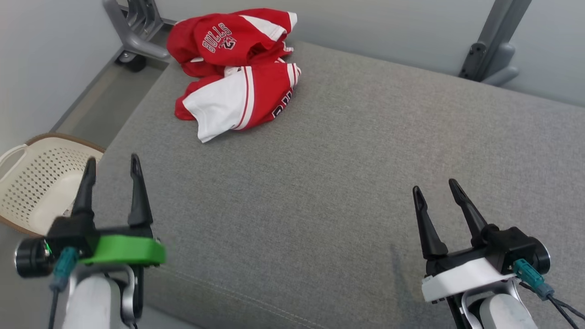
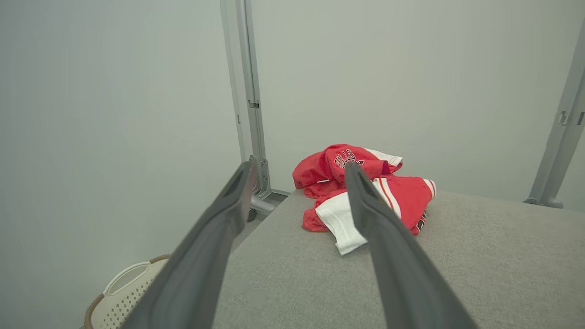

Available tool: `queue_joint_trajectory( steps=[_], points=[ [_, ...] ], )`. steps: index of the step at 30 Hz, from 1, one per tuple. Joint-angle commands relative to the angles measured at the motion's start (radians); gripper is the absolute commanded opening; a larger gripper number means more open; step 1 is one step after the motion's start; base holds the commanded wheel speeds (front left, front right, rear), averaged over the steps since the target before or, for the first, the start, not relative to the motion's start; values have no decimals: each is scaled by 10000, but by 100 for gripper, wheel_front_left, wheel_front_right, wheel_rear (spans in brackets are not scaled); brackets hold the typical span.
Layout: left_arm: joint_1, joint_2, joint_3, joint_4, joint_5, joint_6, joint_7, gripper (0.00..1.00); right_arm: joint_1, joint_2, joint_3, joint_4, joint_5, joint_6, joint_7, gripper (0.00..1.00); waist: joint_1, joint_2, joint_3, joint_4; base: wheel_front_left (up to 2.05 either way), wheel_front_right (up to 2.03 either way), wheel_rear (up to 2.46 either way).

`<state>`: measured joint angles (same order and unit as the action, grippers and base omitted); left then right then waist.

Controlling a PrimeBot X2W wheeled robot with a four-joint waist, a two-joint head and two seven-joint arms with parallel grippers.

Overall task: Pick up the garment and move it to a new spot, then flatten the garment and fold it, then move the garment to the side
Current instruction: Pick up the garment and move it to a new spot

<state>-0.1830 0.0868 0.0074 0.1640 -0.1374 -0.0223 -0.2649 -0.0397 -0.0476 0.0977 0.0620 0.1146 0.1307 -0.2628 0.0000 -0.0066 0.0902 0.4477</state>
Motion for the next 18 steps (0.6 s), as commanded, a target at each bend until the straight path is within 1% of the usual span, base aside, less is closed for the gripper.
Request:
queue_joint_trajectory(
  steps=[1, 3, 4, 5, 12, 18],
  points=[
    [-596, 149, -16, 232, 15, -137, -1, 100, -211, -48, -64, -71, -137, 1, -25, 100, 0, 66, 780, -555, 0, 0, 0],
    [-1463, 382, -93, 698, 97, -278, 73, 100, -388, -48, -92, -117, -304, 1, -25, 100, 0, 66, 1132, -744, 0, 0, 0],
    [-1463, 382, -93, 698, 97, -278, 73, 100, -388, -48, -92, -117, -304, 1, -25, 100, 0, 66, 1132, -744, 0, 0, 0],
    [-1878, 508, -167, 961, 140, -353, 177, 100, -479, -46, -89, -139, -378, 1, -25, 100, 0, 66, 1316, -854, 0, 0, 0],
    [-4588, 1054, -519, 3321, -81, -800, 1249, 100, -1171, -46, 2, -311, -778, 1, -25, 100, 0, 66, 2466, -1656, 0, 0, 0],
    [-6076, 1203, -770, 5161, -526, -999, 1609, 100, -1710, -46, -56, -690, -1061, 1, -25, 100, 0, 66, 3433, -2229, 0, 0, 0]
  ],
)
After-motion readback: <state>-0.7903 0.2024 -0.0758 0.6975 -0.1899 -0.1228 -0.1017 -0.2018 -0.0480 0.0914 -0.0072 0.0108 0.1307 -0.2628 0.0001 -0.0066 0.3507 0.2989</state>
